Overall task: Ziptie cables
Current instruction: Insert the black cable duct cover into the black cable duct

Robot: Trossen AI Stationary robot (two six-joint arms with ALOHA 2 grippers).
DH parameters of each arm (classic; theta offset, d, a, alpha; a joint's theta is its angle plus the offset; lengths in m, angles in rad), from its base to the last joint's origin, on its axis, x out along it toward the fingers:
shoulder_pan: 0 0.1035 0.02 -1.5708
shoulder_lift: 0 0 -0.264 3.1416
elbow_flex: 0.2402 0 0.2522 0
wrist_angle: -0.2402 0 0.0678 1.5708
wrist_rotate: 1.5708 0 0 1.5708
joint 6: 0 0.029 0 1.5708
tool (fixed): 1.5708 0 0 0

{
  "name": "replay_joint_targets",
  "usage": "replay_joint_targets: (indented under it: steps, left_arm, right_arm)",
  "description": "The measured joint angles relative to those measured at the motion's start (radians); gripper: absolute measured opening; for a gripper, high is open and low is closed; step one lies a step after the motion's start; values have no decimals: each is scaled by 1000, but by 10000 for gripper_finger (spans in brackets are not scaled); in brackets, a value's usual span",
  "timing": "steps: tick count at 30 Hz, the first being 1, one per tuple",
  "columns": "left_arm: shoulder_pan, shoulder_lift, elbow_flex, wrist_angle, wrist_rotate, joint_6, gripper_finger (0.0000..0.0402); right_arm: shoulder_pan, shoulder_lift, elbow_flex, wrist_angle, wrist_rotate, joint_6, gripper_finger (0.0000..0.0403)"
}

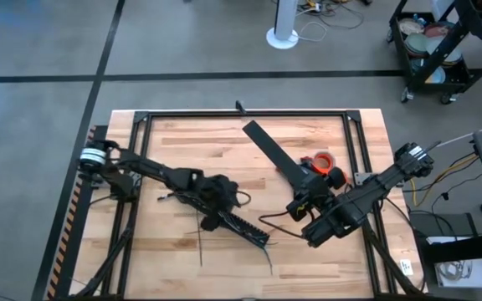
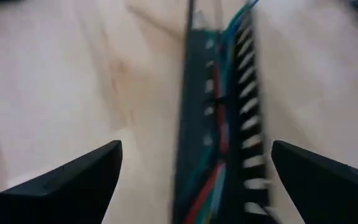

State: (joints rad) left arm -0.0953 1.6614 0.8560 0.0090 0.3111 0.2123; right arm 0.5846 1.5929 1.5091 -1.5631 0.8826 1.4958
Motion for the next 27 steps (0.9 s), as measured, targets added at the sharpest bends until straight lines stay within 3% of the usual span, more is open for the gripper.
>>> replay_joint_targets:
  steps: [12, 23, 27]
  left_arm:
    - [-77, 126, 74, -29, -47, 39, 393]
    - [-66, 134, 25, 5, -281, -339, 384]
    - [-59, 130, -7, 10, -330, -499, 347]
  right_arm:
    - [7, 0, -9, 2, -4, 15, 215]
    - [7, 0, -10, 8, 0, 14, 215]
    - [7, 0, -11, 11, 0, 13, 215]
